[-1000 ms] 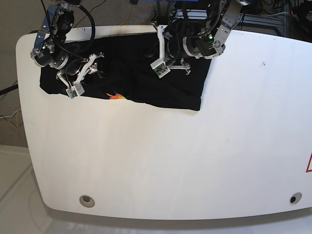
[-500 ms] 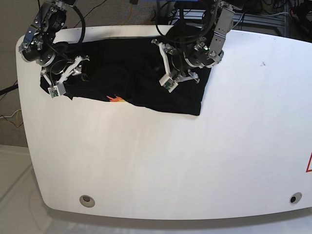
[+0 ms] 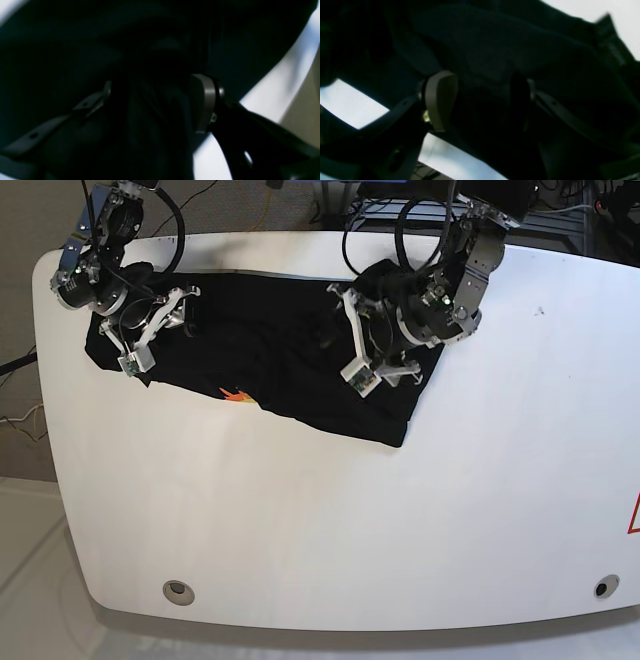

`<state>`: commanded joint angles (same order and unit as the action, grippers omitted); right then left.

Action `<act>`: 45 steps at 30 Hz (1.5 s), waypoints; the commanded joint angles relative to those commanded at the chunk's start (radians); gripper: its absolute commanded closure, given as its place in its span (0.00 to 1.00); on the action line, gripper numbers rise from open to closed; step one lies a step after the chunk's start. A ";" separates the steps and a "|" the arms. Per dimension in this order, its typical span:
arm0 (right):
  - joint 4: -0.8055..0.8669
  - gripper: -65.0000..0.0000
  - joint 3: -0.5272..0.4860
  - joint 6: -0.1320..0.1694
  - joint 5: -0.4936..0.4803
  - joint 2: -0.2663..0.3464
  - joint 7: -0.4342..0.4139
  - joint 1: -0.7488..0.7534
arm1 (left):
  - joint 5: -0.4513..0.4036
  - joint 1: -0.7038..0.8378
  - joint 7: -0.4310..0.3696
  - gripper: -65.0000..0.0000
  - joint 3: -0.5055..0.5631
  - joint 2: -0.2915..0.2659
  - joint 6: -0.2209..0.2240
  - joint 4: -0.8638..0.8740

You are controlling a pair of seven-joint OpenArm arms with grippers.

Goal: Fold the T-shirt properly
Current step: 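Pull the shirt bundle away from the base with both grippers, flattening it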

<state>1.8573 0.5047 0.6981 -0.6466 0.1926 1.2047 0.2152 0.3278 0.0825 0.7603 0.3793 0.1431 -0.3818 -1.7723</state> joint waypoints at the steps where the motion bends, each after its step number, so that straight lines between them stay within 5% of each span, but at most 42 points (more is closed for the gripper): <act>1: -0.001 0.44 -0.002 0.000 0.001 0.005 -0.001 -0.001 | -0.001 -0.004 0.001 0.48 -0.003 0.001 0.007 0.001; 11: -0.037 0.40 -0.007 0.000 -0.018 0.033 -0.013 -0.009 | -0.044 0.033 0.016 0.72 -0.084 0.032 0.010 -0.047; 15: -0.070 0.40 -0.009 0.000 -0.023 0.025 -0.026 -0.006 | -0.048 0.074 0.018 0.67 -0.125 0.038 -0.012 -0.080; 17: -0.088 0.40 -0.004 0.000 -0.049 0.027 -0.047 -0.003 | -0.041 0.153 0.036 0.66 -0.181 0.052 -0.058 -0.111; 29: -0.055 0.40 -0.042 -0.011 -0.009 -0.036 -0.087 0.003 | -0.103 0.118 0.011 0.68 -0.082 -0.011 -0.038 -0.025; 45: -0.005 0.40 0.038 0.000 -0.019 -0.092 -0.057 -0.014 | -0.073 0.042 0.015 0.68 -0.009 0.013 -0.039 0.094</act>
<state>1.8523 0.5424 0.6981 -0.6657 0.1010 1.1473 0.2014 0.2544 0.1242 0.7755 0.3704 0.1565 -0.4212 -1.6784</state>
